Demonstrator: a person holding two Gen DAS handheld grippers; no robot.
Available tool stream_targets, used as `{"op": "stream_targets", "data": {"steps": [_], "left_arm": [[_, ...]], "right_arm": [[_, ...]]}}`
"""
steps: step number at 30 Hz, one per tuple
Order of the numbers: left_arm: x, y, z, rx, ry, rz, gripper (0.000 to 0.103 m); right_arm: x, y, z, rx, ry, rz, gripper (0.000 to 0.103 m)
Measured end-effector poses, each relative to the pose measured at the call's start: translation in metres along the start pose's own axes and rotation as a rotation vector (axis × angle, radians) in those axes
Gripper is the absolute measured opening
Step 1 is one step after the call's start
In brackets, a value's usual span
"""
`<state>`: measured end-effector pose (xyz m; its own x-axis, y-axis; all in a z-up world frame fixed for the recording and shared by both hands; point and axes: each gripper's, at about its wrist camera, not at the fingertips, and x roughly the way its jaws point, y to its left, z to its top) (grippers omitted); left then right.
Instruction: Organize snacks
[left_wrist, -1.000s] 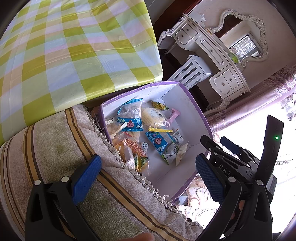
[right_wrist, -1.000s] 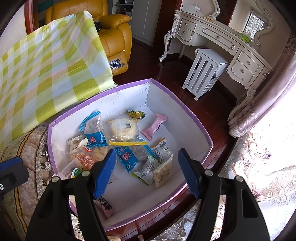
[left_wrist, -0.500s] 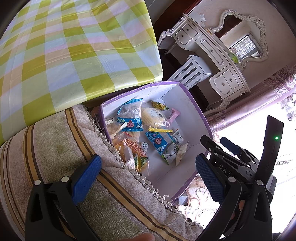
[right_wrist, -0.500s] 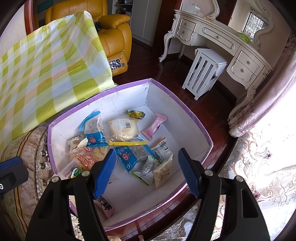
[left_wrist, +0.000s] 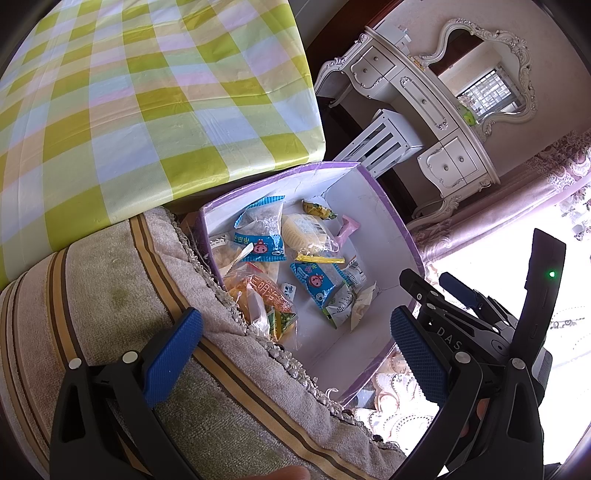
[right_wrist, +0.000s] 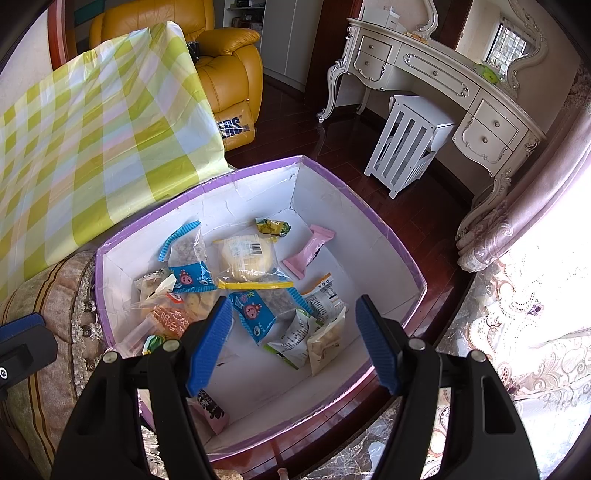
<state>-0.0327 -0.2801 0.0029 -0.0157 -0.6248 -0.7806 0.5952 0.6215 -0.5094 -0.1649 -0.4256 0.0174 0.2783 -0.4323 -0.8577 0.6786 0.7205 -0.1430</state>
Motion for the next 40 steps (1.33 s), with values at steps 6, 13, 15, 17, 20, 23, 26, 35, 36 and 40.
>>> {"op": "stream_targets", "data": {"steps": [6,13,15,17,20,23,26,35,36,40], "left_arm": [[0.0,0.0,0.0,0.0,0.0,0.0,0.099],[0.0,0.0,0.0,0.0,0.0,0.0,0.099],[0.0,0.0,0.0,0.0,0.0,0.0,0.099],[0.0,0.0,0.0,0.0,0.0,0.0,0.099],[0.0,0.0,0.0,0.0,0.0,0.0,0.099],[0.0,0.0,0.0,0.0,0.0,0.0,0.099],[0.0,0.0,0.0,0.0,0.0,0.0,0.099],[-0.022,0.003,0.003,0.007,-0.061,-0.006,0.099],[-0.036,0.009,0.003,0.004,-0.085,0.029,0.099],[-0.104,0.055,-0.007,-0.056,-0.21,0.239,0.099]], "right_arm": [[0.0,0.0,0.001,-0.001,0.001,0.001,0.069],[0.0,0.0,0.001,0.0,0.0,0.001,0.069],[0.0,0.0,0.001,0.0,0.001,0.001,0.069],[0.001,0.0,0.001,0.0,0.001,0.001,0.069],[0.001,-0.001,0.001,0.0,0.001,0.001,0.069],[0.001,-0.001,0.001,0.0,0.001,0.001,0.069],[0.001,-0.001,0.001,0.0,0.002,0.002,0.069],[-0.008,0.009,0.003,0.01,-0.006,0.069,0.069],[-0.015,0.018,0.005,0.0,-0.019,0.091,0.07],[-0.042,0.081,0.004,-0.106,-0.053,0.253,0.077]]}}
